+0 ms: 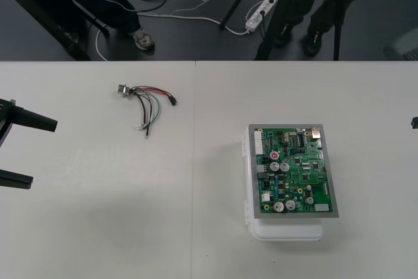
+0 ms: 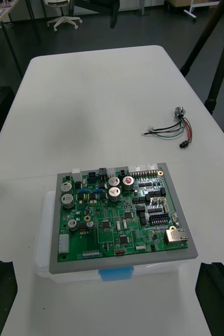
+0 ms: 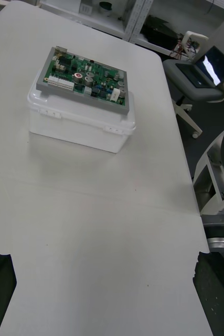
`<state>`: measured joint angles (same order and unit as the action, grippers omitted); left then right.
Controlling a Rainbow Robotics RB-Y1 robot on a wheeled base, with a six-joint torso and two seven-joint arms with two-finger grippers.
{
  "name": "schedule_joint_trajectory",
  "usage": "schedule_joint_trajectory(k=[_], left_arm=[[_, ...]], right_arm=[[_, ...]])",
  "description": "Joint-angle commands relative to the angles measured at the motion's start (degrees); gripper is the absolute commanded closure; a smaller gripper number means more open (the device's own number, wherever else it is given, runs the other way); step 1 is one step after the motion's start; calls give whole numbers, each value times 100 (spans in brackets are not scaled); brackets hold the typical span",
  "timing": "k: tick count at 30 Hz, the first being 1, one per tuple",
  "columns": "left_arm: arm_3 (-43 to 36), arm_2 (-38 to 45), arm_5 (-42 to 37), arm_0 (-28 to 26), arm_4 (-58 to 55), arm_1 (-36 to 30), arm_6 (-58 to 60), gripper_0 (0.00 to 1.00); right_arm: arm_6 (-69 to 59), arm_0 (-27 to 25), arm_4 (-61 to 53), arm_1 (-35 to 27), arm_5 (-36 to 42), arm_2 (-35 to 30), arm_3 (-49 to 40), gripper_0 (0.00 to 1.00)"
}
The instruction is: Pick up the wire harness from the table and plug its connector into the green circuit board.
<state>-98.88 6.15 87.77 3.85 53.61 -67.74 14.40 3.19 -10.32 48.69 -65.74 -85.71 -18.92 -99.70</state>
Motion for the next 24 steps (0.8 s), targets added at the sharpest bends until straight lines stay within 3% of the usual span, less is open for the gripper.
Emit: schedule_joint_trajectory(k=[1,24], left_arm=[[-8,53,223,-77,-88,-151,98,0],[-8,53,223,-77,-88,-151,98,0]], right_arm=[[-99,-58,26,-246,2,-173,-50,0],[-99,-58,26,-246,2,-173,-50,0]])
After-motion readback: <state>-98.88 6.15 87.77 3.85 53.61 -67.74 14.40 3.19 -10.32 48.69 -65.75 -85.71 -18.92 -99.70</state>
